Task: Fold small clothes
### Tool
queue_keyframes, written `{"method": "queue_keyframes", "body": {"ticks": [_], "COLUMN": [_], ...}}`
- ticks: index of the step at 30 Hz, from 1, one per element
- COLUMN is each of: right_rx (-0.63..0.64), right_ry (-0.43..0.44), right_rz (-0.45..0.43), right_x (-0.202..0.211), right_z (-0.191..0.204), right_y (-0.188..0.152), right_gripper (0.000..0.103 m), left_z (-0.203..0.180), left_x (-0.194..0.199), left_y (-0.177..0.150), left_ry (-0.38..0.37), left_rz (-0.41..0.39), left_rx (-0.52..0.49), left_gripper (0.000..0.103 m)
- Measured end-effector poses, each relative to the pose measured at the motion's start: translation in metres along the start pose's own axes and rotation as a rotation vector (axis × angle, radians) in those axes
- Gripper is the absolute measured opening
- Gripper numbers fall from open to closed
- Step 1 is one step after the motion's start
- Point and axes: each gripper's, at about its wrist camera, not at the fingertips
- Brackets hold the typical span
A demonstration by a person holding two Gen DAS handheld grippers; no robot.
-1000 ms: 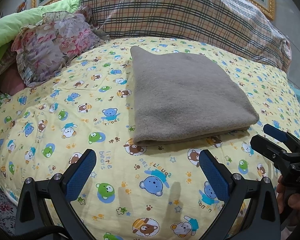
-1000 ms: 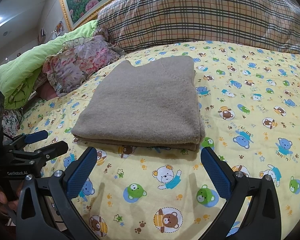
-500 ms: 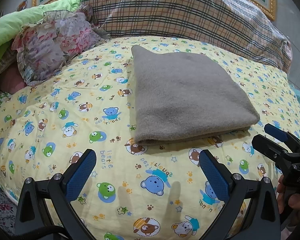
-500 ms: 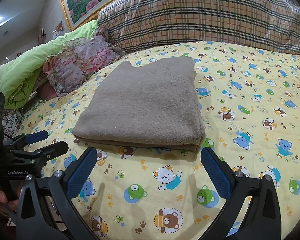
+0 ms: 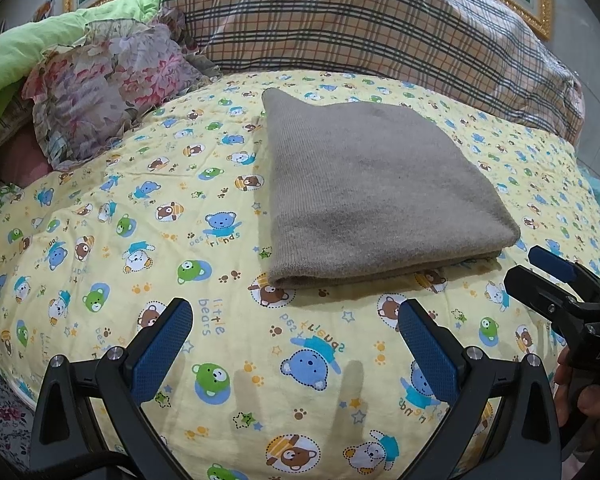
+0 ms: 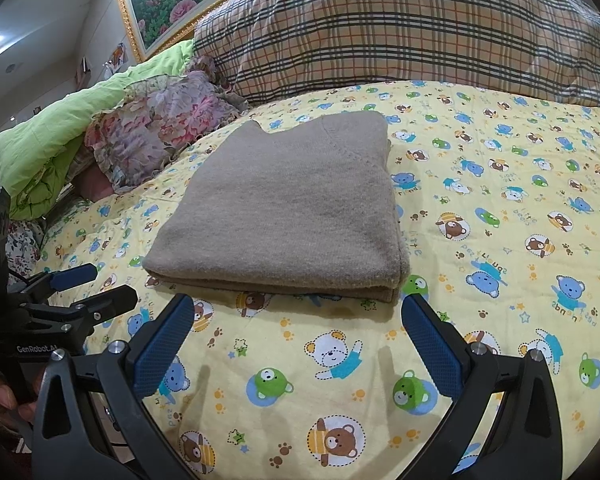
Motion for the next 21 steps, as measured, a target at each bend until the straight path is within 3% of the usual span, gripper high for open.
{"method": "queue_keyframes", "body": {"ticks": [21], "right_rx": [-0.001], "right_ry": [0.001], "right_rz": [0.000], "right_x": [-0.0003], "right_z": [0.0004], "right_y": [-0.0001], "right_gripper": [0.103], "left_z": [0.0004], "left_x": [-0.0001], "left_y": [0.0005], "left_ry": [-0.003], "left_rz": [0.000], "left_rx": [0.004], "left_gripper": [0.103]}}
Point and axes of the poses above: each gripper's, at about its wrist camera, not at the fingertips, and x roughly against the way its jaws point, z to its left, y to its top, and after that the axes turned 10 degrees about z, right-handed
